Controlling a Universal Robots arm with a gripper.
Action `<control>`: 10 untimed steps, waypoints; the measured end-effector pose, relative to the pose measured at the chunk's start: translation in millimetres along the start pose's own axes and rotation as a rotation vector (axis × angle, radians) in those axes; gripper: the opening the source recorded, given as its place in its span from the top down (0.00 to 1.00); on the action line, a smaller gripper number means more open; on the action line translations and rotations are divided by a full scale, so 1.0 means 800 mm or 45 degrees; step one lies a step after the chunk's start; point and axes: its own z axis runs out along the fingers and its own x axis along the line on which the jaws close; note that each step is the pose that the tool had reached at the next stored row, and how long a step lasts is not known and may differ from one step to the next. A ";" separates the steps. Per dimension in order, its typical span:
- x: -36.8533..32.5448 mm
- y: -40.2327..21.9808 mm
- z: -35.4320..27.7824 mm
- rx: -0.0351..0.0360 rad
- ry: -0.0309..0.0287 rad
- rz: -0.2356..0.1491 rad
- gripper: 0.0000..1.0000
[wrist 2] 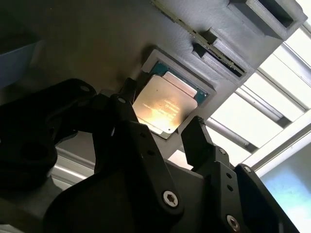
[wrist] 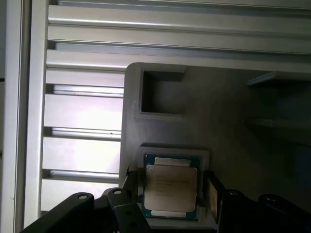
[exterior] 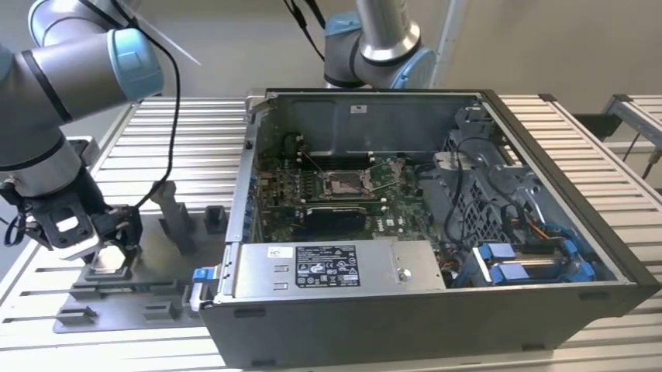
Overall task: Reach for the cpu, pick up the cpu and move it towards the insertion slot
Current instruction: 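Pick up the cpu and move it towards the insertion slot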
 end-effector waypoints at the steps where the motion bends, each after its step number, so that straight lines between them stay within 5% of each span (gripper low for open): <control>1: 0.0000 -0.0004 0.0000 0.0002 0.0002 0.000 0.00; 10: 0.0001 -0.0033 0.0009 0.0001 0.0001 0.001 0.00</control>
